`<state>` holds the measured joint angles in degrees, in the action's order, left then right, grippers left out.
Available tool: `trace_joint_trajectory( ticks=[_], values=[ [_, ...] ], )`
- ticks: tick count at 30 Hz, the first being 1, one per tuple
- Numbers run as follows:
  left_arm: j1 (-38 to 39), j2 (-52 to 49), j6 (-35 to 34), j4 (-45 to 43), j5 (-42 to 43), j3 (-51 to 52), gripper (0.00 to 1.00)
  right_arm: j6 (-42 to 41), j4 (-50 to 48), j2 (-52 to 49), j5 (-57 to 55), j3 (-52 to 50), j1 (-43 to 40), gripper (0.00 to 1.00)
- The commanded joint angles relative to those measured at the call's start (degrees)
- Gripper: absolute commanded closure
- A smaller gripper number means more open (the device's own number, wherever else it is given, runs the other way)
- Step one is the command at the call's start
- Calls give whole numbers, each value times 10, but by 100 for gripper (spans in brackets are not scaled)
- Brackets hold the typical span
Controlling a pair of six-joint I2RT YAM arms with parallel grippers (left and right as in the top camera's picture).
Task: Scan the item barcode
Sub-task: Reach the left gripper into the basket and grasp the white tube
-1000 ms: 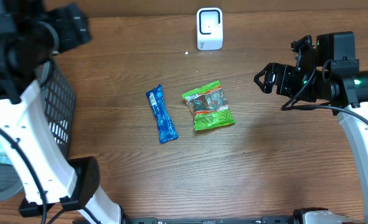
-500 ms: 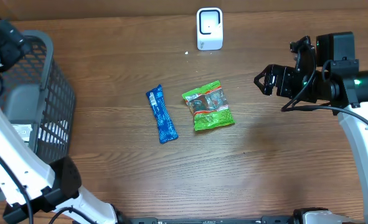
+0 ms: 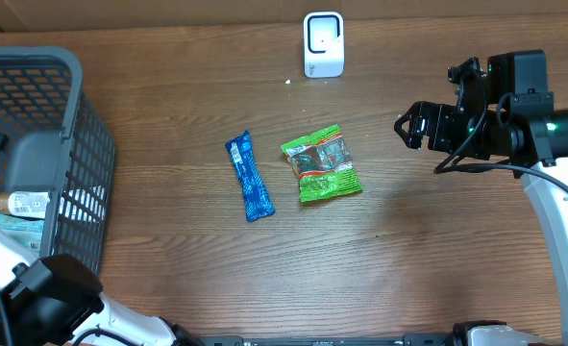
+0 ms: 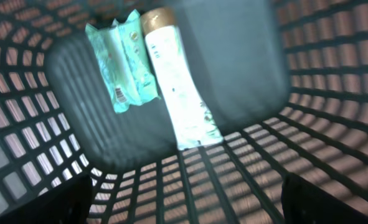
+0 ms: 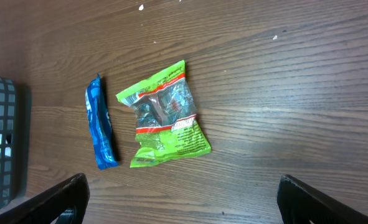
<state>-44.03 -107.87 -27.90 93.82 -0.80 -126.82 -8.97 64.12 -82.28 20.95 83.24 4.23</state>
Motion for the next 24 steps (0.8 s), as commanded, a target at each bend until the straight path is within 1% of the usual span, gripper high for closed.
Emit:
trace_joint_trajectory(
  ticks=[1,5,10,14,15,17,20,24],
  values=[
    [-2,4,-33,-32,-11,76,13,5,2,2,-3,3,2,3],
    [-2,4,-52,-91,-11,165,14,5,7,2,-3,3,2,3],
    [-1,4,-61,-183,-2,279,21,5,7,2,-3,3,2,3],
    [2,4,-60,-263,13,370,25,5,7,2,-3,3,2,3],
    [5,4,-60,-306,13,413,30,5,9,2,-3,3,2,3],
    [7,4,-61,-353,16,455,31,5,11,2,-3,3,2,3],
    [9,4,-71,-417,19,509,33,5,16,2,-3,3,2,3],
    [10,4,-82,-469,19,551,40,5,21,2,-3,3,2,3]
  ],
)
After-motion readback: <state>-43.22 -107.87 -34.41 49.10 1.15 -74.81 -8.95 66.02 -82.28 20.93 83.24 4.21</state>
